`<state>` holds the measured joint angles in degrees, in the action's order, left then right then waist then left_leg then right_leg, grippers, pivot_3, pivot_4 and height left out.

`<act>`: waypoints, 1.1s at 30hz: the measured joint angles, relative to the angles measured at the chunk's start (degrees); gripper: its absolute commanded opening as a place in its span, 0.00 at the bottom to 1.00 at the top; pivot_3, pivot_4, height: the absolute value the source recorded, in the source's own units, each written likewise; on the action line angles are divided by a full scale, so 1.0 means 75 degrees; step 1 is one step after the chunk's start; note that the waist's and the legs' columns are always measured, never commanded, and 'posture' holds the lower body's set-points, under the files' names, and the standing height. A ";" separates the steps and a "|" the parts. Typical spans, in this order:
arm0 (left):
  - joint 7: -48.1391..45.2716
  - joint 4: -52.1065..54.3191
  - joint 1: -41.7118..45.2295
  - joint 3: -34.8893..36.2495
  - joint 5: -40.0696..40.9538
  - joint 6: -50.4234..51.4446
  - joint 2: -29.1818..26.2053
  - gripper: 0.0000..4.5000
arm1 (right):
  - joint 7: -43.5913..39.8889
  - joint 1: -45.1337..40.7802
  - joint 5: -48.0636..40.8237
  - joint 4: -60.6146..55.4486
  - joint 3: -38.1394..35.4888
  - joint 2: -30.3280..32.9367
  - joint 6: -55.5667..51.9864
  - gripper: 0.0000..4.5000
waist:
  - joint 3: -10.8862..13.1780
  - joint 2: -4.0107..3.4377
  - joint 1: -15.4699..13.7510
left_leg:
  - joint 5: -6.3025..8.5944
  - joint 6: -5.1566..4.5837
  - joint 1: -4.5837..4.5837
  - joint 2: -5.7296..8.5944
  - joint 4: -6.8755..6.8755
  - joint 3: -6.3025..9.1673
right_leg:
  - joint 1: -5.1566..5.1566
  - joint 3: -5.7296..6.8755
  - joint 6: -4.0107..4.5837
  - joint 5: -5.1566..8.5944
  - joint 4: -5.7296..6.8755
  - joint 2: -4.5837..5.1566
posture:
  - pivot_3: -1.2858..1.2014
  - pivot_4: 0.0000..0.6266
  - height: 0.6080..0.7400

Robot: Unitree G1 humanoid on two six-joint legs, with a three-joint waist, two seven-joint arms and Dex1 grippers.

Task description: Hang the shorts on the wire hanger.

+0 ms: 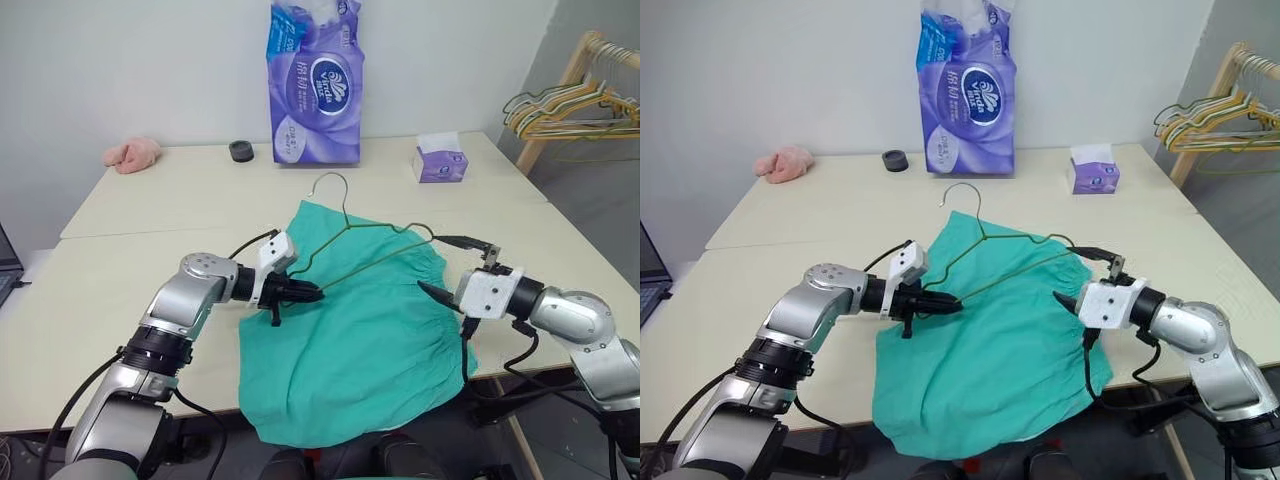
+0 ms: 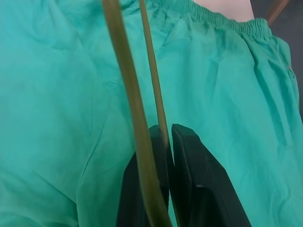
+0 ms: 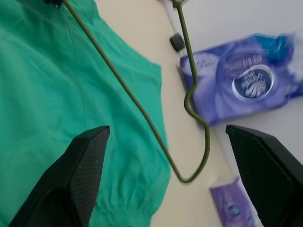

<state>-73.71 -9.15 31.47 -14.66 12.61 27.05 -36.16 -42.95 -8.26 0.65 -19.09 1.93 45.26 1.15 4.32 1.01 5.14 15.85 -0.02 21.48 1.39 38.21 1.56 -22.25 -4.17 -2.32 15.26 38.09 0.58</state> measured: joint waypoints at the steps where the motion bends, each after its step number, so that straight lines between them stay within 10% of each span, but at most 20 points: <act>1: -0.0104 0.0072 -0.0048 -0.0078 -0.0055 -0.0122 -0.0103 0.00 | -0.0115 -0.0002 -0.0186 -0.0132 -0.0059 0.0063 -0.0355 0.89 | 0.0000 0.0000 0.0002 | 0.0000 0.0000 -0.0002 -0.0001 -0.0003 0.0000 | 0.0001 -0.0001 0.0001 0.0000 -0.0001 0.0000 | 0.46 0.08 1.00; 15: -0.0592 0.1088 -0.0302 -0.0746 -0.0849 -0.1519 -0.0518 0.00 | -0.1837 -0.1263 -0.2558 -0.1795 0.0653 0.1288 -0.5973 0.89 | 0.0001 0.0001 -0.0036 | 0.0000 -0.0001 0.0013 -0.0002 -0.0001 0.0009 | -0.0004 0.0008 0.0007 0.0000 -0.0015 0.0010 | 0.47 0.08 1.00; 28: -0.0593 0.1616 -0.0260 -0.0753 -0.0958 -0.1649 -0.0521 0.00 | -0.1752 -0.1799 -0.2405 -0.1333 0.1800 0.1254 -0.6804 0.89 | 0.0001 0.0000 -0.0025 | 0.0000 -0.0001 0.0012 -0.0002 0.0000 0.0011 | -0.0004 0.0010 -0.0029 0.0022 -0.0014 0.0013 | 0.47 0.09 1.00; 33: -0.0593 0.1693 -0.0260 -0.0790 -0.0980 -0.1663 -0.0522 0.00 | -0.1770 -0.1933 -0.2298 -0.1074 0.2090 0.1233 -0.6894 0.55 | 0.0001 0.0000 -0.0023 | 0.0000 -0.0001 0.0012 -0.0002 0.0000 0.0009 | -0.0004 0.0011 -0.0030 0.0022 -0.0014 0.0013 | 0.47 0.09 1.00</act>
<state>-78.16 3.55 29.52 -20.59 5.26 14.57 -40.07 -56.23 -22.76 -16.58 -27.15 17.60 54.51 -50.56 4.33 1.01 4.97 15.85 -0.03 21.57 1.38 38.21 1.63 -22.28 -4.09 -2.54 15.42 37.99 0.68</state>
